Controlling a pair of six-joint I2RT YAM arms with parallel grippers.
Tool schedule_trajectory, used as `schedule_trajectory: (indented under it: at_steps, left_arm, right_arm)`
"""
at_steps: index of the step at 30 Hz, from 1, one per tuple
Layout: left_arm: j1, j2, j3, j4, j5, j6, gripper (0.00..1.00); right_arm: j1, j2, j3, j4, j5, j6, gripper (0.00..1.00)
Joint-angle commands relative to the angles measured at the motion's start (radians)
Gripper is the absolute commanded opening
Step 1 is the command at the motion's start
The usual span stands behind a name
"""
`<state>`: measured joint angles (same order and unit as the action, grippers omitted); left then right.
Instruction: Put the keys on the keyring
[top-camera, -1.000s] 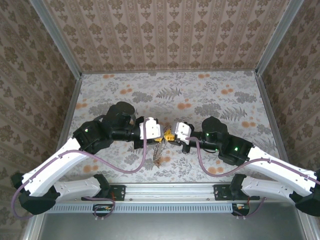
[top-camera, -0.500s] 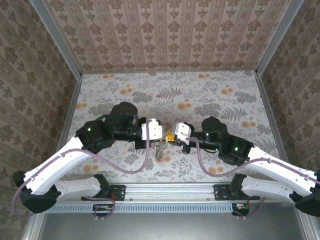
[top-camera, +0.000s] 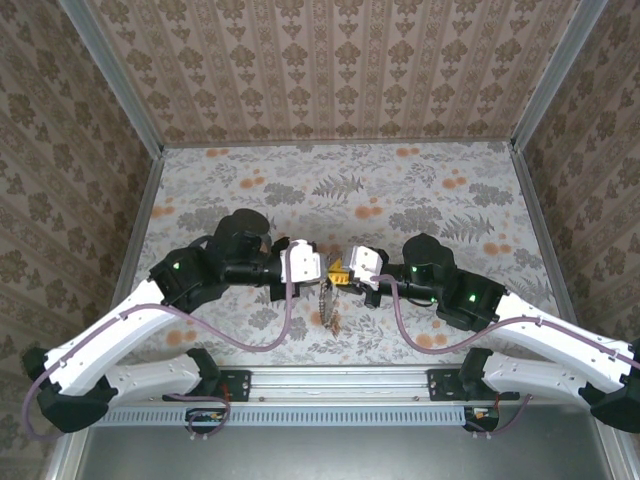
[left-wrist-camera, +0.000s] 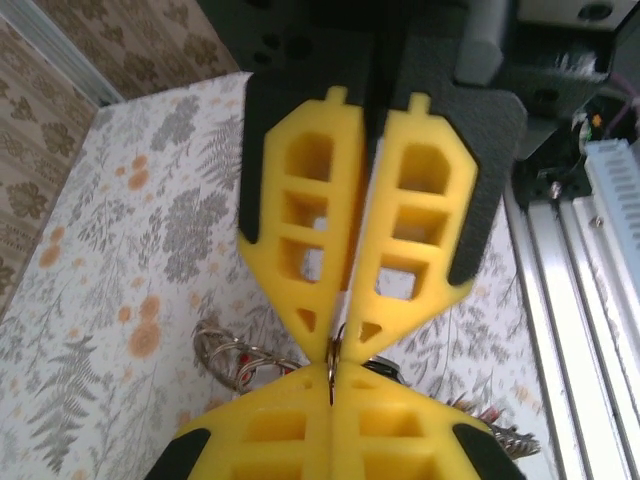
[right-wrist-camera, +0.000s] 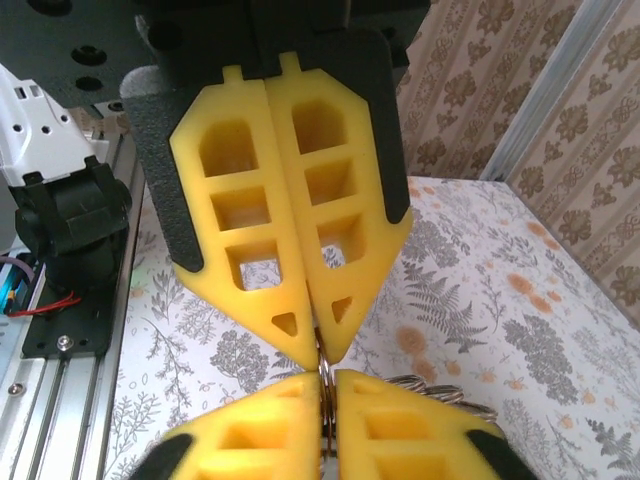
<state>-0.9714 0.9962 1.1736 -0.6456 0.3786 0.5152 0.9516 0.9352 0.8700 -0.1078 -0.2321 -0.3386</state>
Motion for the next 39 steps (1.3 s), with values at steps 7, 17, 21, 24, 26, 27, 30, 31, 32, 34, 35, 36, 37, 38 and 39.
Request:
schedule_trajectory:
  at_steps: [7,17,21,24,26,27,30,31,32,34,35,36,37,38,39]
  left_arm:
    - [0.077,-0.097,-0.093,0.226,0.195,-0.125,0.0]
    - [0.109,-0.128,-0.15,0.33,0.256,-0.178,0.0]
    - [0.119,-0.138,-0.172,0.374,0.303,-0.198,0.0]
    - [0.126,-0.146,-0.188,0.405,0.333,-0.214,0.0]
    - [0.126,-0.149,-0.196,0.421,0.354,-0.222,0.0]
    - [0.127,-0.151,-0.202,0.431,0.362,-0.226,0.0]
    - [0.131,-0.162,-0.222,0.477,0.385,-0.244,0.0]
    - [0.135,-0.167,-0.23,0.498,0.397,-0.257,0.0]
    - [0.14,-0.172,-0.242,0.522,0.411,-0.272,0.0]
    - [0.146,-0.182,-0.26,0.565,0.433,-0.298,0.0]
    - [0.151,-0.187,-0.271,0.587,0.441,-0.31,0.0]
    - [0.154,-0.193,-0.28,0.606,0.449,-0.324,0.0]
    - [0.158,-0.196,-0.286,0.619,0.452,-0.333,0.0]
    - [0.162,-0.198,-0.291,0.629,0.456,-0.341,0.0]
    - [0.164,-0.2,-0.295,0.633,0.456,-0.343,0.0]
  right_arm:
    - [0.009,-0.032,0.002,0.088,-0.01,0.012,0.22]
    - [0.009,-0.032,-0.005,0.091,-0.01,0.013,0.23]
    - [0.008,-0.031,-0.003,0.093,-0.007,0.015,0.24]
    - [0.008,-0.032,-0.003,0.096,-0.007,0.019,0.23]
    - [0.007,-0.032,-0.006,0.099,-0.008,0.022,0.23]
    - [0.007,-0.031,-0.005,0.101,-0.007,0.022,0.23]
    - [0.007,-0.027,-0.006,0.102,-0.006,0.024,0.22]
    - [0.007,-0.027,-0.005,0.102,-0.007,0.025,0.21]
    - [0.007,-0.028,-0.005,0.104,-0.006,0.026,0.2]
    - [0.006,-0.028,-0.005,0.108,-0.005,0.028,0.18]
    - [0.005,-0.029,-0.006,0.109,-0.005,0.029,0.17]
    - [0.004,-0.029,-0.005,0.112,-0.006,0.03,0.15]
    - [0.005,-0.031,-0.006,0.115,-0.007,0.031,0.12]
    - [0.005,-0.033,-0.008,0.12,-0.006,0.031,0.07]
    - [0.004,-0.037,-0.009,0.123,-0.007,0.032,0.03]
